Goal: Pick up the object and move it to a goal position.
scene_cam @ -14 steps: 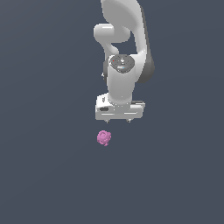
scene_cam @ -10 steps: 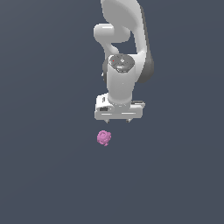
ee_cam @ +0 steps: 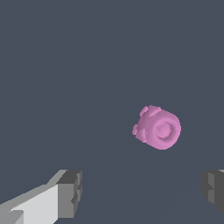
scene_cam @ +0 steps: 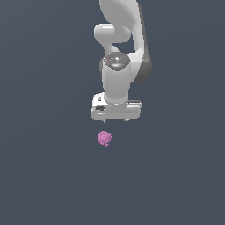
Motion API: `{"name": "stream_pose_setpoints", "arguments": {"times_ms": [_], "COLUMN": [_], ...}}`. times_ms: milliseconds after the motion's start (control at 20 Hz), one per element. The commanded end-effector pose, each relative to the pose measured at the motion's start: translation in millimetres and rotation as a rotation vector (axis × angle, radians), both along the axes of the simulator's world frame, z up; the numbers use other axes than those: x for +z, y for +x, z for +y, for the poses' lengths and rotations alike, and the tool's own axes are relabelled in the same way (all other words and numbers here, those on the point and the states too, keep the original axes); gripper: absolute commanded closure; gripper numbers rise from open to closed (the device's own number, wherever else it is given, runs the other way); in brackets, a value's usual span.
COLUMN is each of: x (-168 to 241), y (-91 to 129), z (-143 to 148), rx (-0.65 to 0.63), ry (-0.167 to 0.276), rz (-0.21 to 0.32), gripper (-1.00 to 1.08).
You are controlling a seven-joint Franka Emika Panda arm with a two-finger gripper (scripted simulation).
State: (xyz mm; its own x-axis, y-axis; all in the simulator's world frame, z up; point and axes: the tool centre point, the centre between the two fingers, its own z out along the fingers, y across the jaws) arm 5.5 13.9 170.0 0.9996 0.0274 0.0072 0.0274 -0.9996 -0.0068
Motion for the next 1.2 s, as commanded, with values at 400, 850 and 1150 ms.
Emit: {"name": "stream_pose_setpoints", "arguments": {"times_ms": [400, 850, 1150], "x": [-15.7, -55.0, -73.9], "y": [5.6, 16.6, 20.3], "z": [-10.7, -39.4, -53.7], "rx": [-0.088, -0.303, -0.405], "ry": [0.002, 0.0, -0.004], "rz": [0.003, 0.007, 0.008], "gripper": [-0.92, -0.92, -0.92]}}
